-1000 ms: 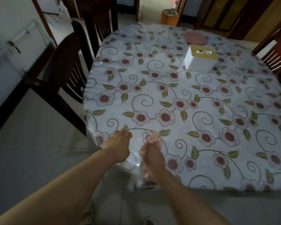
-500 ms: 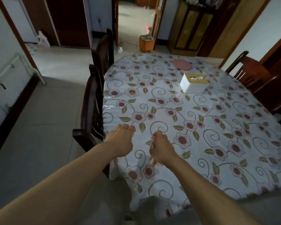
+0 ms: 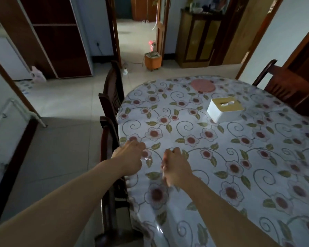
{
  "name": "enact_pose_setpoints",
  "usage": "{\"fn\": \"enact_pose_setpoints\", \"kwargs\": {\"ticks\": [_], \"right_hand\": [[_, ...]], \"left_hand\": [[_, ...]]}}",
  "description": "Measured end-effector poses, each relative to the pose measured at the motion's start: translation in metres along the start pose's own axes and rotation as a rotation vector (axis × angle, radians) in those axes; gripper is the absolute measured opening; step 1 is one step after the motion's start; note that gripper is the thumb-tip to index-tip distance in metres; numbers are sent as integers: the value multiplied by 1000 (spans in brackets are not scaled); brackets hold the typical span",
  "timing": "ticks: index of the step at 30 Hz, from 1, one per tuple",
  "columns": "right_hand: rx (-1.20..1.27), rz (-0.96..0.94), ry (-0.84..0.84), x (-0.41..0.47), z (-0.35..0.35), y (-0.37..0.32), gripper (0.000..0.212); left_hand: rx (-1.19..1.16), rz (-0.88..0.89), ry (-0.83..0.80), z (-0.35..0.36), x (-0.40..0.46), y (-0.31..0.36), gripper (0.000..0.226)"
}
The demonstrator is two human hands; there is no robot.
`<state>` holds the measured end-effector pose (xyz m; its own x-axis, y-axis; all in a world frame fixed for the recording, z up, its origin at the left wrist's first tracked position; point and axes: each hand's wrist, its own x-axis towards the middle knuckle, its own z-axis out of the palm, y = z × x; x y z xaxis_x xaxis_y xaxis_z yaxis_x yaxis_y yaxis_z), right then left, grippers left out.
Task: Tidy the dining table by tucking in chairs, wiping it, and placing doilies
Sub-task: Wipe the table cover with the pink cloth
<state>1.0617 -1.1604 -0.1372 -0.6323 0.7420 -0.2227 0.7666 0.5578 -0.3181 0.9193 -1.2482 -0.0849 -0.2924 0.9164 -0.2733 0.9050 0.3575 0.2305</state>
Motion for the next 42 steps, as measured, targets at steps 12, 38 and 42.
{"fn": "enact_pose_setpoints", "kwargs": {"ticks": [12,38,42], "right_hand": [[26,148,132,123,-22,-111,20],[149,550,310,445,-103,-184,33],[115,597,337,488,-126,-168,38]], "left_hand": [[-4,272,51,-73,113,-124,54],[134,623,-49,-239,438,-257,44],[150,692,-64,-253,499,-246,44]]}}
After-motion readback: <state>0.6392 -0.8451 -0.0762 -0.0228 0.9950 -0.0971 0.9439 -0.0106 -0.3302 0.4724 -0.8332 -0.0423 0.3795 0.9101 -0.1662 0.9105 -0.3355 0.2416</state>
